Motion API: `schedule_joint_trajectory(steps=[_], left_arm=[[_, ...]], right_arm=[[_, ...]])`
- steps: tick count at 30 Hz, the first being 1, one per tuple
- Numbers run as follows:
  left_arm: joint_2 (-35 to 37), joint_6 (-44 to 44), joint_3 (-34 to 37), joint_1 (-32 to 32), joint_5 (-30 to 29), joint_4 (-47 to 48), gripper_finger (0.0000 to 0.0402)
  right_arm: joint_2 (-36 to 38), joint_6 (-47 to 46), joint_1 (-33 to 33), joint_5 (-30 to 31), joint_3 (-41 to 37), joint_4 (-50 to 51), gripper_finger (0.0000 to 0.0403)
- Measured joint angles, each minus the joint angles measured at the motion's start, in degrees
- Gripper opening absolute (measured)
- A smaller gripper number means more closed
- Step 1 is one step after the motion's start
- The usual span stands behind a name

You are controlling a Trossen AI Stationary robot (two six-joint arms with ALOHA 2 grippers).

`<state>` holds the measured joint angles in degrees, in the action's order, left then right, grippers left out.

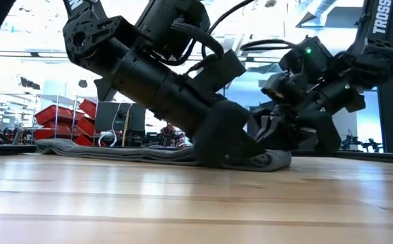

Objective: Roll towel
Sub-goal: Roll the gray towel

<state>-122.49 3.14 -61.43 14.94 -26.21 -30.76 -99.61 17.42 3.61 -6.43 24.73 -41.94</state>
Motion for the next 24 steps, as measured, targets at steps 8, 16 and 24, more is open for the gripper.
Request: schedule_joint_trajectory(steps=[8,16,24], left_arm=[[8.0,4.3,-0.3,-0.1,-3.5,11.1,0.0006],[5.7,1.5,1.6,-7.3,-1.0,10.7,0.0006],[0.1,-1.6,1.4,-7.3,0.5,5.9,0.0006]], right_arm=[[0.0,0.0,0.3,0.2,0.0,0.8,0.0000],[0.0,0.7,-0.2,0.1,0.0,1.1,0.0000],[0.2,2.6,-0.1,0.0,0.0,1.3,0.0000]])
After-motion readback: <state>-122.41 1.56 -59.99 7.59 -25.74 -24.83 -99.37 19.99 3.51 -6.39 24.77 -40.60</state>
